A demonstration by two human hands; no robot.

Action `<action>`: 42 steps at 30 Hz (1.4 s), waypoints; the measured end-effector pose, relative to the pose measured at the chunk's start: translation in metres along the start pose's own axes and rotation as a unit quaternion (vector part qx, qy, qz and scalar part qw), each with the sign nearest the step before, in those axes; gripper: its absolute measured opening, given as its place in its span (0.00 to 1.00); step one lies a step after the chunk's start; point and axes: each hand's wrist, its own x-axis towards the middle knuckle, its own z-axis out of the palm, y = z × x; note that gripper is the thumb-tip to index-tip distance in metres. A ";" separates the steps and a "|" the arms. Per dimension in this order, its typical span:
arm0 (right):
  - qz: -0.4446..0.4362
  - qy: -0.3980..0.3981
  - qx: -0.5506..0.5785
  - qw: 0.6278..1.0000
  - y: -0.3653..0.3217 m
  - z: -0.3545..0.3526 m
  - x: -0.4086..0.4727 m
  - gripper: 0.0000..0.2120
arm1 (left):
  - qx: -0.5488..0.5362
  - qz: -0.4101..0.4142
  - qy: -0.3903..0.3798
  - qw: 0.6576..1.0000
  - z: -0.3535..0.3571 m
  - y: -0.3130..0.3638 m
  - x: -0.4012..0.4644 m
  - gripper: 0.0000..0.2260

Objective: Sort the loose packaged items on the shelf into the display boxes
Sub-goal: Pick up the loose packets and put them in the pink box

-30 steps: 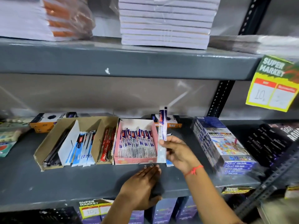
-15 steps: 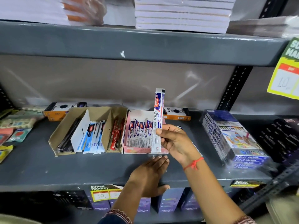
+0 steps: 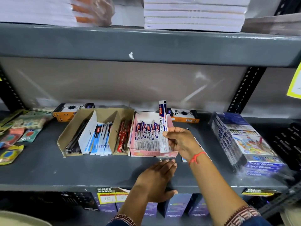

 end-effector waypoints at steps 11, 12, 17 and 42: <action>0.015 0.084 -0.345 0.935 0.024 0.034 0.070 0.07 | -0.045 0.016 0.025 0.999 -0.008 0.001 -0.001 0.34; 0.014 0.083 -0.364 0.928 0.028 0.035 0.073 0.02 | -0.048 0.016 0.023 0.998 -0.008 0.001 0.000 0.34; 0.000 0.069 -0.508 0.859 0.033 0.040 0.071 0.05 | -0.046 0.012 0.028 0.998 -0.007 -0.001 0.001 0.33; 0.042 0.273 -0.321 0.906 0.023 -0.113 0.023 0.04 | -0.004 0.001 0.024 1.000 0.000 -0.001 -0.002 0.36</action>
